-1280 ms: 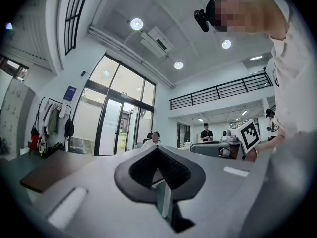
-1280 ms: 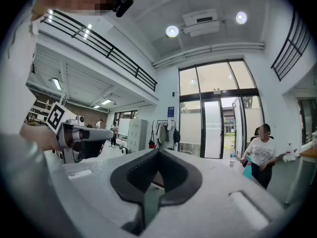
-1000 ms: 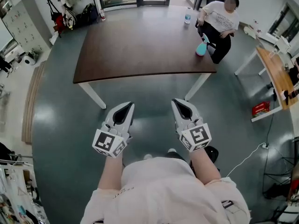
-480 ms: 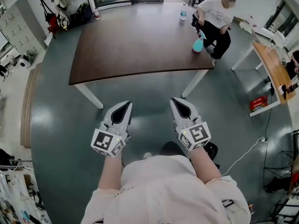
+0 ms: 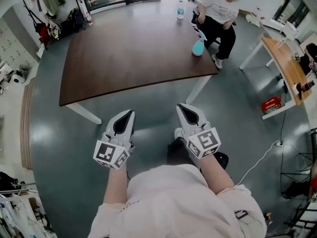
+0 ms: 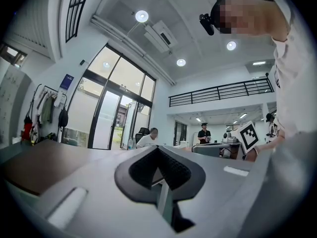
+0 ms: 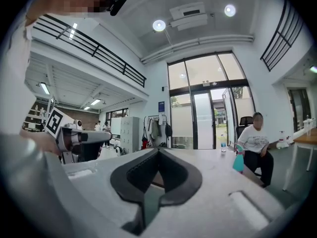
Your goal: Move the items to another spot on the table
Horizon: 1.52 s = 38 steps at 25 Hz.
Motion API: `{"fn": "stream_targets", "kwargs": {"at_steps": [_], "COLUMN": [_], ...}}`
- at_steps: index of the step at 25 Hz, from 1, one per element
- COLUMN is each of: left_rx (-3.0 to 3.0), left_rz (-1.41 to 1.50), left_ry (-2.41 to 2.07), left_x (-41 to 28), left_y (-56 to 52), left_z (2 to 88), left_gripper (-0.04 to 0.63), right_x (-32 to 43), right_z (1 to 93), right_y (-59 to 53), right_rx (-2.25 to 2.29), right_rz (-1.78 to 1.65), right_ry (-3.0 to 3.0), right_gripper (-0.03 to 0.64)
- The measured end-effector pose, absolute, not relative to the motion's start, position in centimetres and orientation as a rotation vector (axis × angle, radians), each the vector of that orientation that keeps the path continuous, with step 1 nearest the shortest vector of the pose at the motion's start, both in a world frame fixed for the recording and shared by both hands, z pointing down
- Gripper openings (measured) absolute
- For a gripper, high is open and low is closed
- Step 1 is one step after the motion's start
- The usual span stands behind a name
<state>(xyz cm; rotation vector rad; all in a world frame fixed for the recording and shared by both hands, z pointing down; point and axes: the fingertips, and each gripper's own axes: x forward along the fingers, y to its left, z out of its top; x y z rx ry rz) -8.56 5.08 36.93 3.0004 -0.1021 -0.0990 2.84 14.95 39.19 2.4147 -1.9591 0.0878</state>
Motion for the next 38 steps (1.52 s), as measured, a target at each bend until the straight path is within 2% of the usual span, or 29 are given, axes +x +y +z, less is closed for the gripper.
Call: {"fn": "stream_targets", "kwargs": {"at_steps": [12, 16, 30, 31, 32, 33, 35, 38], "left_rx": [2.995, 3.008, 2.970, 2.965, 2.957, 2.949, 2.935, 2.920], "left_rz": [-0.067, -0.047, 0.035, 0.044, 0.057, 0.070, 0.092, 0.125], "left_ry": [-0.151, -0.145, 0.038, 0.061, 0.082, 0.099, 0.124, 0.143], "left_x": [13.5, 19.7, 33.7, 35.0, 36.4, 37.7, 39.9, 42.0], "left_y": [2.4, 1.8, -3.9, -4.2, -4.5, -4.9, -5.7, -7.1], "left_z": [36.0, 36.5, 39.8, 40.2, 40.4, 40.6, 41.2, 42.5], "left_gripper": [0.008, 0.008, 0.008, 0.008, 0.009, 0.008, 0.008, 0.008], "right_x": [25.4, 30.7, 44.7, 46.0, 47.4, 48.7, 50.8, 53.0], "right_z": [38.7, 38.0, 42.1, 42.6, 43.2, 43.9, 45.3, 47.6], "right_y": [12.4, 11.4, 6.6, 6.2, 5.8, 5.3, 4.4, 2.8], "right_rx": [2.356, 2.284, 2.430, 2.439, 2.442, 2.441, 2.435, 2.424], "right_rz": [0.067, -0.008, 0.137, 0.148, 0.162, 0.179, 0.214, 0.267], "right_ry": [-1.948, -1.930, -1.787, -1.766, -1.746, -1.729, -1.704, -1.677], "right_gripper": [-0.009, -0.009, -0.009, 0.010, 0.094, 0.138, 0.198, 0.247]}}
